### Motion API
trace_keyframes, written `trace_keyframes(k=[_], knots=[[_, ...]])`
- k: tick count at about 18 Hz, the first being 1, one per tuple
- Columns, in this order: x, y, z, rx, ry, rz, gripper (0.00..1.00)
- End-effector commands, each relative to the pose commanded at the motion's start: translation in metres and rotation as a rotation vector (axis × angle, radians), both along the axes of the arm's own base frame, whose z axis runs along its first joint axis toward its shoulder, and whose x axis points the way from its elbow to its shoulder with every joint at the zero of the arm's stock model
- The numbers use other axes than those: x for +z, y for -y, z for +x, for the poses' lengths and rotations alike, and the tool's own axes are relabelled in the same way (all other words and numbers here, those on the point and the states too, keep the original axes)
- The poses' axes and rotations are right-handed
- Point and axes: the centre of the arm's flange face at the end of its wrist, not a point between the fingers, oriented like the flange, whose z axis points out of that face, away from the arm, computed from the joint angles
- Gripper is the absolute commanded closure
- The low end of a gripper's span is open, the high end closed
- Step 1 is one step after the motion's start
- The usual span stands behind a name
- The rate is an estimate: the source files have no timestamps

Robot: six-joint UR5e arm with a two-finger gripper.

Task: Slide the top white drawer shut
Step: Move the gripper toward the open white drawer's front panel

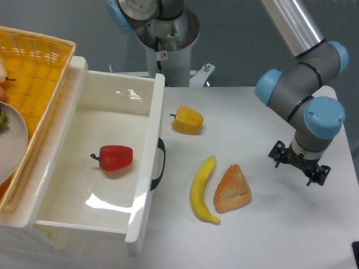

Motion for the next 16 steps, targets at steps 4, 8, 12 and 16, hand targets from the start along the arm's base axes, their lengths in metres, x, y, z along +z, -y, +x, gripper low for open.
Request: trace_keyframes(k=[4,8,12,16], knots=[[0.018,0.014,0.006,0.160,0.120,0.104,0.27],[0.035,0.014,0.022,0.226,0.181,0.096,0.38],[0.046,-0.006,0.038,0.333,0.216,0.149,0.48],[0.071,-0.025,0.062,0.401,0.268,0.192,0.57]])
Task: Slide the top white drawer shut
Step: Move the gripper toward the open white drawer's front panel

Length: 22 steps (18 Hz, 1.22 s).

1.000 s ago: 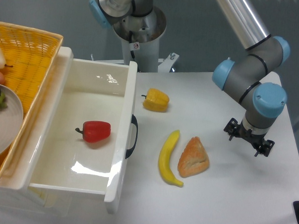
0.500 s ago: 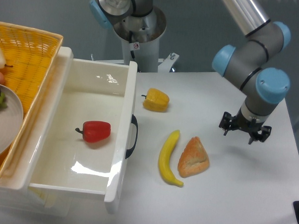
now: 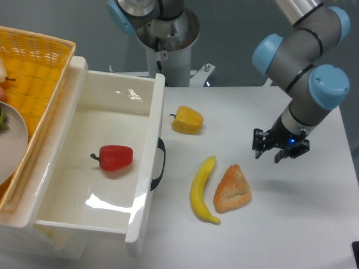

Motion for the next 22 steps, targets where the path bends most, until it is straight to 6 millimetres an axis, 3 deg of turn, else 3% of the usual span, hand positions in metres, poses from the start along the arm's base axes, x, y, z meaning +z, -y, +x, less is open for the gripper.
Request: trace_keyframes(k=[8,12,22], knots=[[0.009,-0.056,0.046,0.059,0.103,0.079,0.74],[0.011,-0.078,0.067,0.066,0.125,0.076,0.92],[0.015,-0.101,0.090,0.083,0.185,0.119,0.94]])
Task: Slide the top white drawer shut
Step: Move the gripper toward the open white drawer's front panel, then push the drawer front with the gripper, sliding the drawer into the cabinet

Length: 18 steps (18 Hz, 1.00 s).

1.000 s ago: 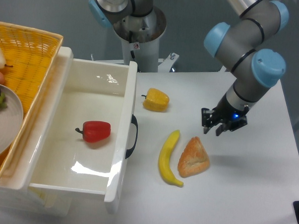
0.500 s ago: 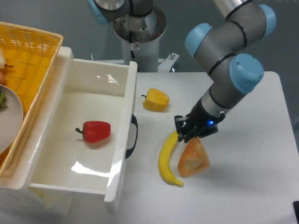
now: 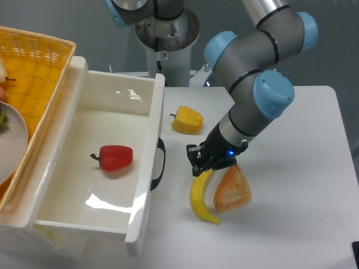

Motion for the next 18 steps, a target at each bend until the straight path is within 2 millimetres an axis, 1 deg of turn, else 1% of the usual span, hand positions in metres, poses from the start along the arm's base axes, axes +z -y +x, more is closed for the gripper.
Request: trace_keyframes(k=[10,13,16,18], knots=[[0.000,-0.004,0.008,-0.003,0.078,0.043,0.94],[-0.001,-0.007,0.015,-0.013,0.099,0.035,0.94],[0.001,-0.006,0.019,-0.012,0.113,0.042,0.94],[0.004,-0.008,0.026,-0.021,0.114,0.042,0.94]])
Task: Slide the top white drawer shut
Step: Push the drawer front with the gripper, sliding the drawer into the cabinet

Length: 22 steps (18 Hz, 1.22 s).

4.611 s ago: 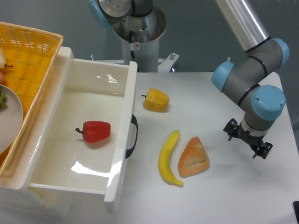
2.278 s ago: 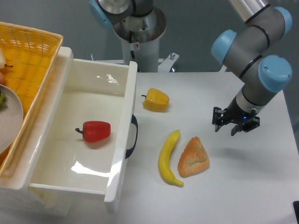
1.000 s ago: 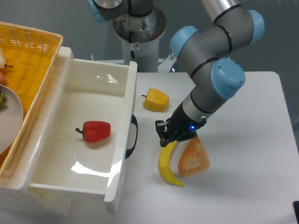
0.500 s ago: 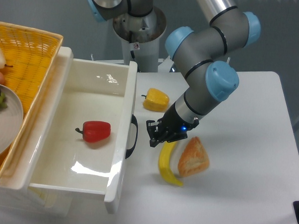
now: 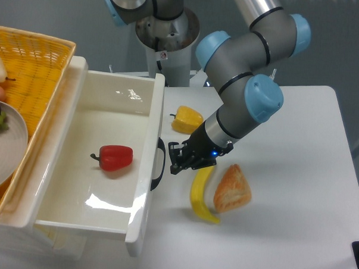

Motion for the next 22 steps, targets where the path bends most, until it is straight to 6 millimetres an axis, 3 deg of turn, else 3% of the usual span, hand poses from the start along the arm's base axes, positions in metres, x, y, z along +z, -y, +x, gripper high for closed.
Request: trace_keyframes(k=[8,22], knots=[[0.016,0.001,0.007,0.004,0.008,0.031,0.94],[0.019,-0.015,0.035,-0.043,0.014,0.025,0.94]])
